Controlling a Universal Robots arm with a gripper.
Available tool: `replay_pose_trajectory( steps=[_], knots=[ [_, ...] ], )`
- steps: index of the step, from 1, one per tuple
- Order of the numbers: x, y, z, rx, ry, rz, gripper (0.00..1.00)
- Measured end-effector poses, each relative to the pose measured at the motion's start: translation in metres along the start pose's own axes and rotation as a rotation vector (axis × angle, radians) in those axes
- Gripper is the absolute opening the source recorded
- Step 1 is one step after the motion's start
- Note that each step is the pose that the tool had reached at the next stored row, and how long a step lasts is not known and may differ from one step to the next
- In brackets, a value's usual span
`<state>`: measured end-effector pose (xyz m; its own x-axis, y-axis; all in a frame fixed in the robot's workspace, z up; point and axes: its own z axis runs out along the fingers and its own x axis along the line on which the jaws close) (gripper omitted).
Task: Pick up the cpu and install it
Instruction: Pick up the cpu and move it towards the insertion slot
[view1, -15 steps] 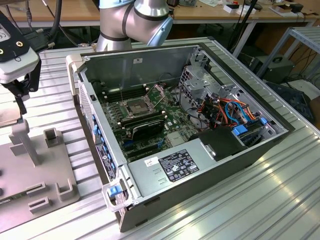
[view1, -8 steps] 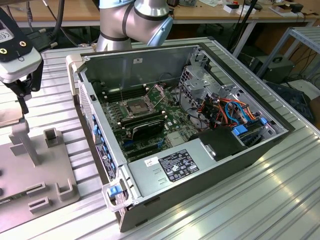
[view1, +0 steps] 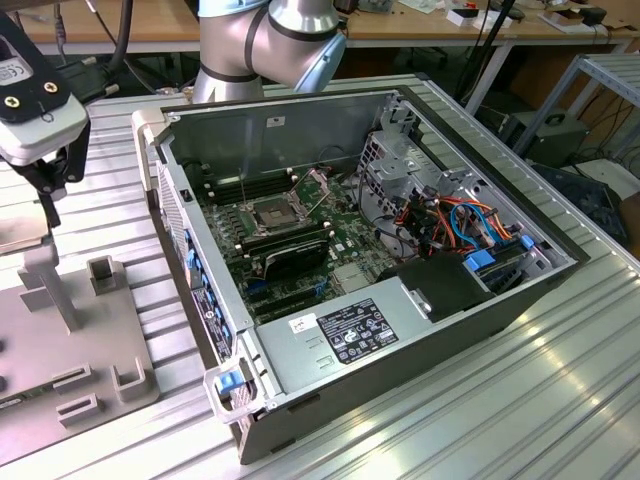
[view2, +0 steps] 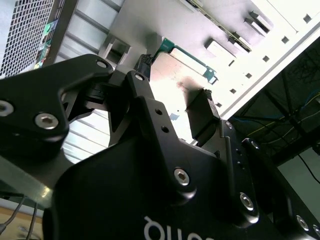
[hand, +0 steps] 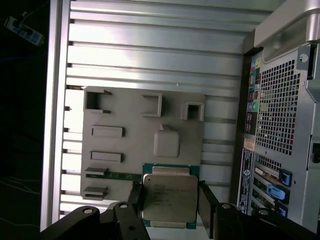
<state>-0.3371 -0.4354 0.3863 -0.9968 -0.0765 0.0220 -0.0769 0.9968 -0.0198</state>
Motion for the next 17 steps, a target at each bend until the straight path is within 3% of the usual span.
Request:
replay_pose_trajectory(
  steps=[17],
  knots=[
    [-0.0214, -0.0016, -0.0004, 0.0, 0.0, 0.0, 0.55]
  ],
)
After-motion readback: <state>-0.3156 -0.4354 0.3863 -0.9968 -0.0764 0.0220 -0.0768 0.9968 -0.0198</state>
